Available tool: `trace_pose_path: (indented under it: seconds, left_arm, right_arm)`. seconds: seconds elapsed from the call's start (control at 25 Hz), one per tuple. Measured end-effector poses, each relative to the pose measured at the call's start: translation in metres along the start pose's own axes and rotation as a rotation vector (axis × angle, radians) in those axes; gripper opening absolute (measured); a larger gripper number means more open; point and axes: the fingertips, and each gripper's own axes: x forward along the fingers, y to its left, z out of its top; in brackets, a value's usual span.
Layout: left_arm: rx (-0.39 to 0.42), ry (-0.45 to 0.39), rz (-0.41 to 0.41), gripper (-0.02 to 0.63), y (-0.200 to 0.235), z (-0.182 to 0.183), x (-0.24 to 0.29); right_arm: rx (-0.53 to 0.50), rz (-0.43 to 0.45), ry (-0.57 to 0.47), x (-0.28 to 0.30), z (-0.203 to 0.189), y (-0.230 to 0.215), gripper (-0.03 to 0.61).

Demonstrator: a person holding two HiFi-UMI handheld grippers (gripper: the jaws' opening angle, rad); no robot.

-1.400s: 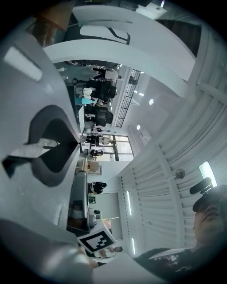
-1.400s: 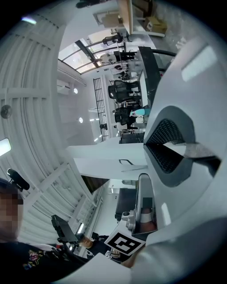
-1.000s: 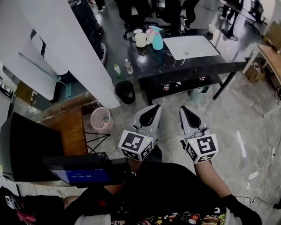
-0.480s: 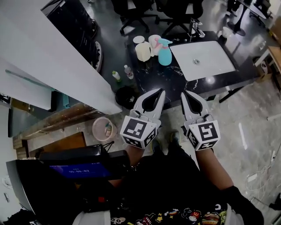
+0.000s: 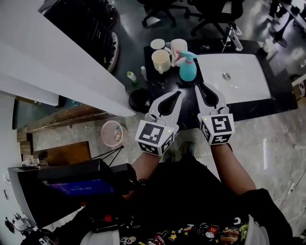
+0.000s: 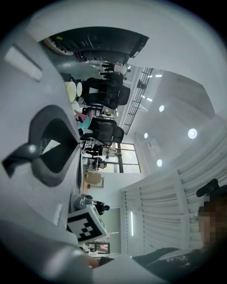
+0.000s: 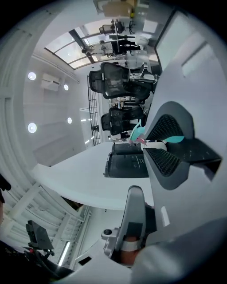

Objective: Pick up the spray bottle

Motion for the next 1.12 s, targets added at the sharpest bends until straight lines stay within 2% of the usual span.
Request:
trace_pose_path:
  seconds: [0.28,0.52,0.72,1.12]
  left_arm:
    - [-0.019,0.046,0.074,0.002,0.031,-0.016,0.021]
    - [-0.022,0.077,0.106,0.002,0.042,-0.025,0.029]
    - [-0.028,0.096,0.127,0.002,0.048,-0.031,0.032]
    - [-0.037,0.114,0.149,0.002,0.059,-0.034,0.037]
  right_arm:
    - [0.007,0.001,0.027,0.071,-0.019,-0.03,0.181]
    - [0.038,-0.007,0.046,0.108,-0.035,-0.039,0.235]
    - [0.059,-0.02,0.048,0.127,-0.038,-0.042,0.255]
    - [0.066,-0.034,0.059,0.15,-0.035,-0.046,0.249]
